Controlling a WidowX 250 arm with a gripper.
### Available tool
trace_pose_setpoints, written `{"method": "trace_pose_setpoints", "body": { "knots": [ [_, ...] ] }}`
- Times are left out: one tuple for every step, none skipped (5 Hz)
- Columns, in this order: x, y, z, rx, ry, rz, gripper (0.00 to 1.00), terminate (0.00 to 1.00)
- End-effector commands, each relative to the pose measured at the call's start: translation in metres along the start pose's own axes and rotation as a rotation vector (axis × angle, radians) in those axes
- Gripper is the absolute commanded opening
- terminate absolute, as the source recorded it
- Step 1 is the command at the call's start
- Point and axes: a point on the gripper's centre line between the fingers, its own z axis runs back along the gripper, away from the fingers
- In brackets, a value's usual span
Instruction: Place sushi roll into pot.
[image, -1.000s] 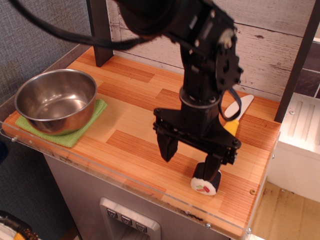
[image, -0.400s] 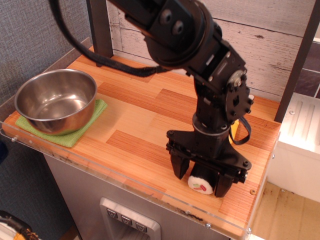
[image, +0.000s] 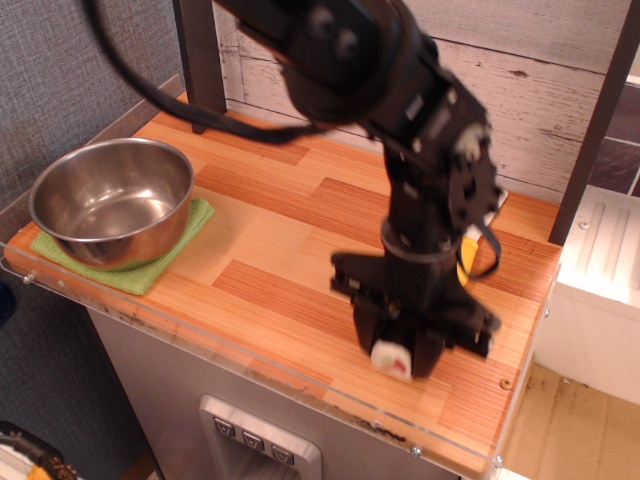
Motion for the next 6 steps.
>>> {"method": "trace_pose_setpoints", "body": {
  "knots": [
    [0.008, 0.068, 0.111, -0.013, -0.097, -0.001, 0.00, 0.00],
    [0.002, 0.114, 0.123, 0.046, -0.066, 0.034, 0.00, 0.00],
    [-0.003, 0.163, 0.110, 0.092, 0.015, 0.075, 0.00, 0.00],
    [-0.014, 0.213, 0.091, 0.104, 0.053, 0.147, 0.00, 0.00],
    [-0.016, 0.237, 0.080, 0.109, 0.077, 0.180, 0.00, 0.00],
    [-0.017, 0.242, 0.075, 0.104, 0.086, 0.184, 0.00, 0.00]
  ]
}}
